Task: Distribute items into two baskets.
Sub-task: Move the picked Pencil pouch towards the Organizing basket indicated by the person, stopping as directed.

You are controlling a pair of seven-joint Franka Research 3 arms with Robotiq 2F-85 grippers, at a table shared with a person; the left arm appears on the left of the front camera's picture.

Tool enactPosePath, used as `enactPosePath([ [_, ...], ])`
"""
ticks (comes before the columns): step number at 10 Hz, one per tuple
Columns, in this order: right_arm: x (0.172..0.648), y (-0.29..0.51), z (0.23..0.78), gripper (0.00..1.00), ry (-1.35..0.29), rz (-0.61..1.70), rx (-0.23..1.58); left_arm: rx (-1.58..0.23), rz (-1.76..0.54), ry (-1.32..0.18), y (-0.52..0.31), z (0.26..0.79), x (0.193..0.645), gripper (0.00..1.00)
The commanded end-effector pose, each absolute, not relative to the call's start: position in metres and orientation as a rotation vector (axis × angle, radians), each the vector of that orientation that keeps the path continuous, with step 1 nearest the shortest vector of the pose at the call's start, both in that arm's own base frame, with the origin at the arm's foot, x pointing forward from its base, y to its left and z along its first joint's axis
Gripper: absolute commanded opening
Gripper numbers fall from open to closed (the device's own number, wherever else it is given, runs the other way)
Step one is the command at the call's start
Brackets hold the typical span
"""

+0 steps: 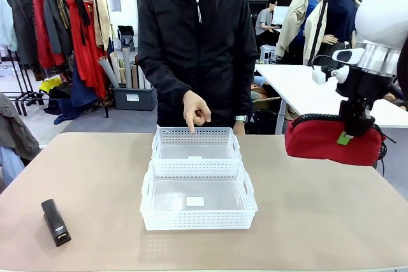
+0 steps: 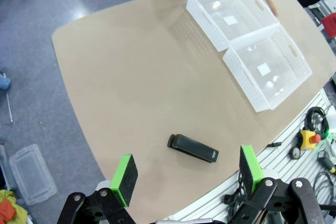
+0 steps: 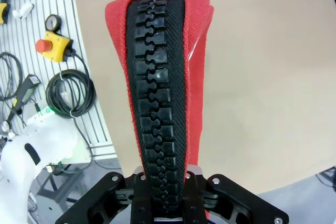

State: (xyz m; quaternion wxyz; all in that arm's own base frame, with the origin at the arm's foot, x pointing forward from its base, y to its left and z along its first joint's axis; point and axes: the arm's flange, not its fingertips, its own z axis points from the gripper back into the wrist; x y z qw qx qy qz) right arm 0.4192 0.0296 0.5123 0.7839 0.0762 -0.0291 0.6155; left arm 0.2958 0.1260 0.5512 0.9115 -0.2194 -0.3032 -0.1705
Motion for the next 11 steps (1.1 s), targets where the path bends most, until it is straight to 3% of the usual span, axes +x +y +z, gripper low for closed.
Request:
enactPosePath([
  [1,0.406,0.029,0.507,0.00,-0.109,1.361,0.150,-0.463,-0.361,-0.634,0.125,0.551,0.296,1.00],
  [11,0.379,0.104,0.477,0.00,-0.100,1.410,0.153,-0.463,-0.361,-0.634,0.125,0.551,0.296,1.00],
])
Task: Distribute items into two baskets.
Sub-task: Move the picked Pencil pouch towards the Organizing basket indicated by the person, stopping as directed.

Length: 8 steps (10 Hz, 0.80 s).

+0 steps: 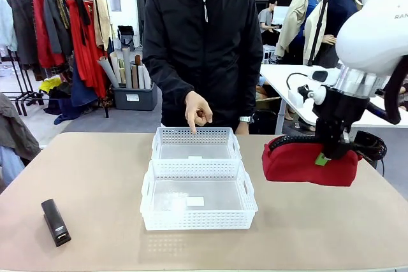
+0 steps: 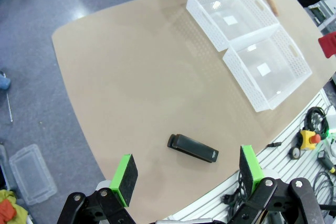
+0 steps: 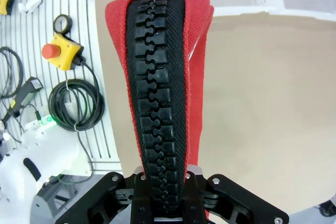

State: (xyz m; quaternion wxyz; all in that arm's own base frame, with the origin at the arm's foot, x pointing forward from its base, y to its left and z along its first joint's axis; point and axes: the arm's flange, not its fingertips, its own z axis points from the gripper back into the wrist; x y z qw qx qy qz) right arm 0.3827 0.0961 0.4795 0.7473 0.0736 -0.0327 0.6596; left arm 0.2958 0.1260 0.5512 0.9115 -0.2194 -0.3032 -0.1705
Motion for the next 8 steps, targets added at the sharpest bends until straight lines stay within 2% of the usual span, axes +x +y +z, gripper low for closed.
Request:
enactPosePath([
  [1,0.378,0.112,0.473,0.00,-0.094,1.419,0.146,-0.463,-0.361,-0.634,0.125,0.551,0.296,1.00],
  [8,0.370,0.158,0.463,0.00,-0.086,1.428,0.117,-0.463,-0.361,-0.634,0.125,0.551,0.296,1.00],
])
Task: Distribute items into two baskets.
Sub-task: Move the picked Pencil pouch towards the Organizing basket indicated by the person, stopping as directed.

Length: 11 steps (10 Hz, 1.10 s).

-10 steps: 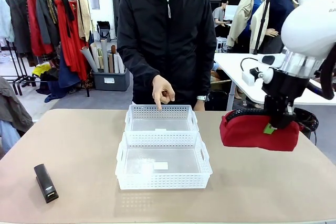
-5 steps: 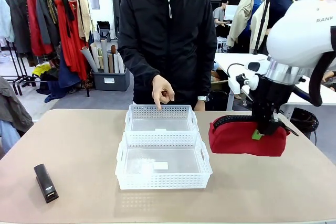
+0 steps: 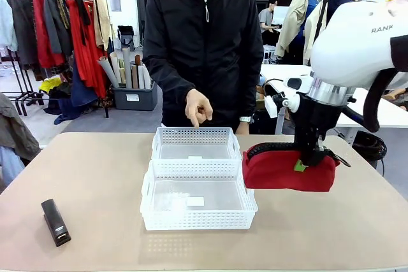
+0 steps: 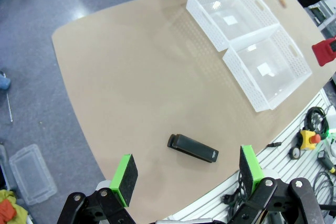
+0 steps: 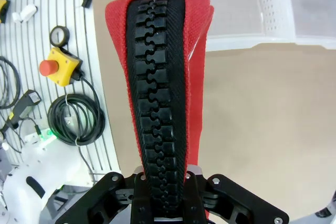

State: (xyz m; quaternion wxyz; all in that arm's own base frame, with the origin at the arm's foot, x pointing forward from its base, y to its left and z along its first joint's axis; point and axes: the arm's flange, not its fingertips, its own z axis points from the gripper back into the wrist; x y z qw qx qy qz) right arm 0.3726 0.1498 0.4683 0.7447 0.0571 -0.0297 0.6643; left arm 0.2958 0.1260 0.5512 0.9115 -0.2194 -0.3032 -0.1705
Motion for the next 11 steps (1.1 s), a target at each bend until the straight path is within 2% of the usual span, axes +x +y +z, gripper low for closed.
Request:
enactPosePath([
  [1,0.368,0.164,0.461,0.00,-0.086,1.400,0.075,-0.463,-0.361,-0.634,0.125,0.551,0.296,1.00],
  [6,0.369,0.187,0.448,0.00,-0.067,1.414,0.019,-0.463,-0.361,-0.634,0.125,0.551,0.296,1.00],
  [9,0.394,0.064,0.490,0.00,-0.097,1.353,0.045,-0.463,-0.361,-0.634,0.125,0.551,0.296,1.00],
  [11,0.402,0.037,0.496,0.00,-0.092,1.329,0.070,-0.463,-0.361,-0.634,0.125,0.551,0.296,1.00],
])
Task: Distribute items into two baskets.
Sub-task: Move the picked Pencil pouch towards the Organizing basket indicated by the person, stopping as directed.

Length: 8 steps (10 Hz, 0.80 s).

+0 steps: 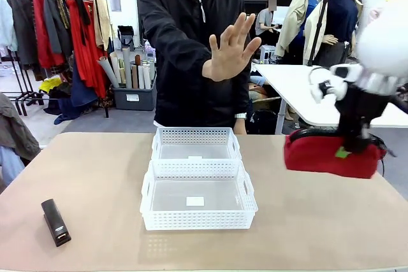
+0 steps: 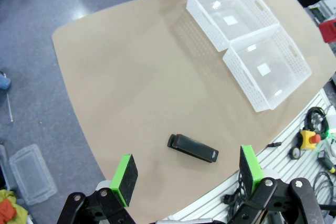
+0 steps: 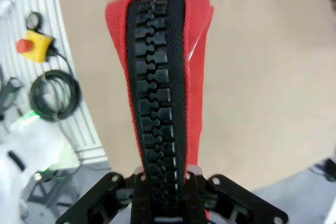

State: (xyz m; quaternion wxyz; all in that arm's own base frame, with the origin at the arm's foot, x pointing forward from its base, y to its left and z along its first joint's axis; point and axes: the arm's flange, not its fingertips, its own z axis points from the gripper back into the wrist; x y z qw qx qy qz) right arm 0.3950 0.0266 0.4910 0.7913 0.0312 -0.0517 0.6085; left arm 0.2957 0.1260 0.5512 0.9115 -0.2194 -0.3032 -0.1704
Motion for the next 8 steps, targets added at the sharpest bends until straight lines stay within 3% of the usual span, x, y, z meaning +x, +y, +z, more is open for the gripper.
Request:
enactPosePath([
  [1,0.405,0.035,0.498,0.00,-0.089,1.331,0.070,-0.463,-0.361,-0.634,0.125,0.551,0.296,1.00],
  [8,0.398,0.017,0.495,0.00,-0.109,1.301,0.074,-0.463,-0.361,-0.634,0.125,0.551,0.296,1.00],
])
